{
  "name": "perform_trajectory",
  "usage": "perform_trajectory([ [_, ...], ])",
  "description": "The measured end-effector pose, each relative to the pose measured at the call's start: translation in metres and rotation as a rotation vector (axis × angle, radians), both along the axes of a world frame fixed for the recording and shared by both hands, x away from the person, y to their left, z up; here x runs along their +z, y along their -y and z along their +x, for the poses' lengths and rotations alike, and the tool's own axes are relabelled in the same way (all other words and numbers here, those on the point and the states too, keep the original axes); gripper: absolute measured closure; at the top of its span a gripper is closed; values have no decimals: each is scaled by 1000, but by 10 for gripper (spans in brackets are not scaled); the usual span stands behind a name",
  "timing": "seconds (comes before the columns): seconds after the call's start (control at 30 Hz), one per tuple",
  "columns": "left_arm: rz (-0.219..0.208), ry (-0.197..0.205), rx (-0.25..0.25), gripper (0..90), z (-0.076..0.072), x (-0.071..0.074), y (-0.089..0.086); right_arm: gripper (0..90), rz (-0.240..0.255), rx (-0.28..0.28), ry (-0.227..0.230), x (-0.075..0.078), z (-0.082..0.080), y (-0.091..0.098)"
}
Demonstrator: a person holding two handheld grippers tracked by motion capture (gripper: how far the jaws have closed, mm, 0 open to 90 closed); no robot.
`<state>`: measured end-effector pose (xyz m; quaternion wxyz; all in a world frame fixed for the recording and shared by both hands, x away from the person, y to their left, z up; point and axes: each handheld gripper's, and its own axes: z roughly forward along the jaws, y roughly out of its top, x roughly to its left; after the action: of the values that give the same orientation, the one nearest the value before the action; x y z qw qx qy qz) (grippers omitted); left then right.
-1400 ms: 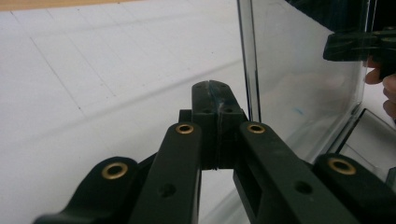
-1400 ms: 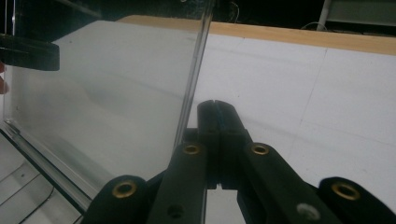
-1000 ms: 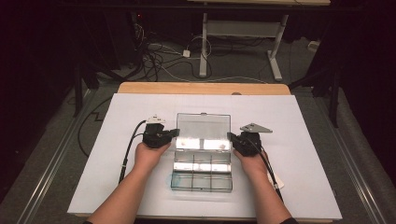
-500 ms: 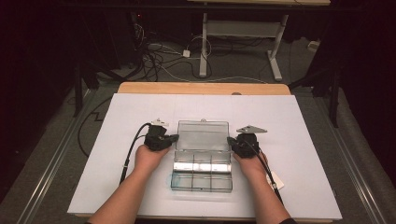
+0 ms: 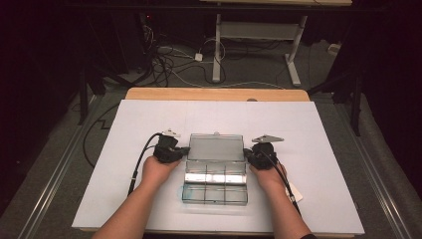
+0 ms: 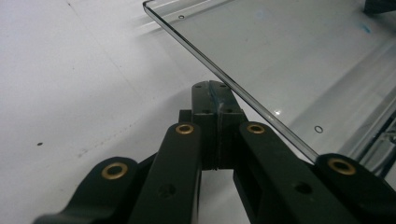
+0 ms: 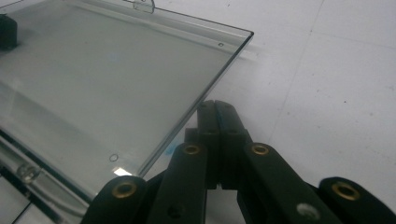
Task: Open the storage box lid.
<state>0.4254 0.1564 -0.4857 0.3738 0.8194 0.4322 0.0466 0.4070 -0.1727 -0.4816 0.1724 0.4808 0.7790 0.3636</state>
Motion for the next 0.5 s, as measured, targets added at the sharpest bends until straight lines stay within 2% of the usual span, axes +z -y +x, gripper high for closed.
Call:
perform_trajectory([
  [0.1,-11,-1,10,875,-2,-1,-4,900,-4,-3,-2,1,-2,2],
  [0.23,-28,5,21,875,-6,-1,-9,900,22,-6,11,3,-6,6],
  [0.37,-56,39,12,875,-16,3,-14,900,40,8,44,9,-15,9],
  [0.5,-77,92,-7,875,-32,9,-21,900,64,35,83,15,-28,13],
])
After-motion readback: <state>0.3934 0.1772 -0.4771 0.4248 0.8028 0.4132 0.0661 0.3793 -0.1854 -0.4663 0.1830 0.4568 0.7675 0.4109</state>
